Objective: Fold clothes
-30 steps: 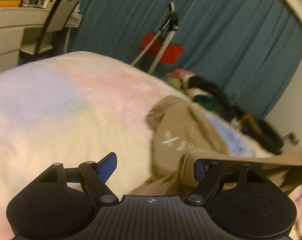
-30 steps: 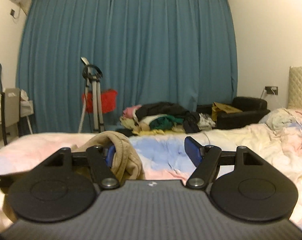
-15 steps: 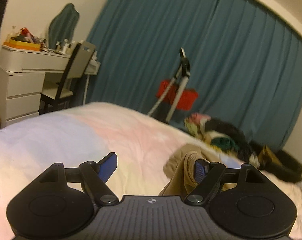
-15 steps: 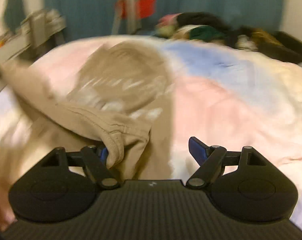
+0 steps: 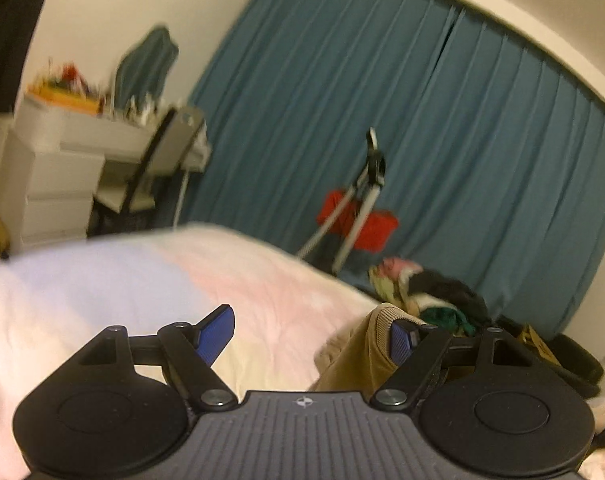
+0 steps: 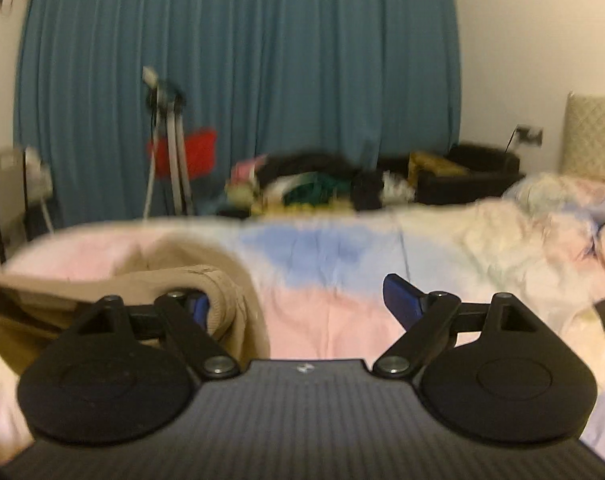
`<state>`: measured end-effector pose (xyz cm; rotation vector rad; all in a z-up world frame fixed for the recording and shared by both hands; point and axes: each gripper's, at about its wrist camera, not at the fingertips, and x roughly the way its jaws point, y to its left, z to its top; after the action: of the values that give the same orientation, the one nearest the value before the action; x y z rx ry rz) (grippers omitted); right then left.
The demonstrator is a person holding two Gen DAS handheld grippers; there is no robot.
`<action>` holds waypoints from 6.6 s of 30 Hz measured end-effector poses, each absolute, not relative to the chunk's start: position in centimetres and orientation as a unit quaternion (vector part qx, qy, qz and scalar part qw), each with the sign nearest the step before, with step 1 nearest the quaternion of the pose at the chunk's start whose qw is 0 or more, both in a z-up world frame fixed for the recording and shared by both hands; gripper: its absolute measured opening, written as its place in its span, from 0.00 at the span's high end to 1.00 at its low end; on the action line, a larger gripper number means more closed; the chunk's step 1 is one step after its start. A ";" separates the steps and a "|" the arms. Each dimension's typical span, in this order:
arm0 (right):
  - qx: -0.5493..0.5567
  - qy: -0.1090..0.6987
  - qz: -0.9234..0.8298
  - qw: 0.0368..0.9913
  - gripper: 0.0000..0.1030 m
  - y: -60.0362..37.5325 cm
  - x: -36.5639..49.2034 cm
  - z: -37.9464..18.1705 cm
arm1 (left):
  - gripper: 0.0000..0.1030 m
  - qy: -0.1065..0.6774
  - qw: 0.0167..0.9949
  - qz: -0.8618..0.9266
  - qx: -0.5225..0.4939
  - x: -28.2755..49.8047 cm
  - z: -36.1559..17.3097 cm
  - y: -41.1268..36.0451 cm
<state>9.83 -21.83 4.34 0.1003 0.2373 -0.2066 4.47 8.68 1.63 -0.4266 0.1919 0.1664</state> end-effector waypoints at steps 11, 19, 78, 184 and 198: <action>0.083 -0.047 -0.073 0.993 0.18 -22.7 1.4 24.3 | 0.16 -0.069 0.976 0.063 -0.197 -2.1 22.4 8.8; 0.076 -0.151 -0.034 0.985 0.18 -22.6 -6.7 37.3 | 0.10 -0.119 0.970 0.022 -0.211 -7.8 38.8 10.9; 0.047 0.260 0.005 0.965 0.18 -25.9 43.1 1.1 | 0.00 0.295 0.947 -0.076 -0.106 44.2 1.1 7.2; 0.117 0.260 -0.044 0.957 0.18 -22.7 25.0 -12.9 | 1.00 0.265 0.950 0.130 -0.099 53.9 1.9 21.5; 0.105 0.266 -0.033 0.958 0.16 -22.0 26.0 -13.1 | 0.25 0.449 0.872 -0.023 -0.194 34.3 0.1 18.8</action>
<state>26.00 -22.00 -13.10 0.2136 0.5387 -0.0679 34.28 18.77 0.09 -0.4061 0.9384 -0.0490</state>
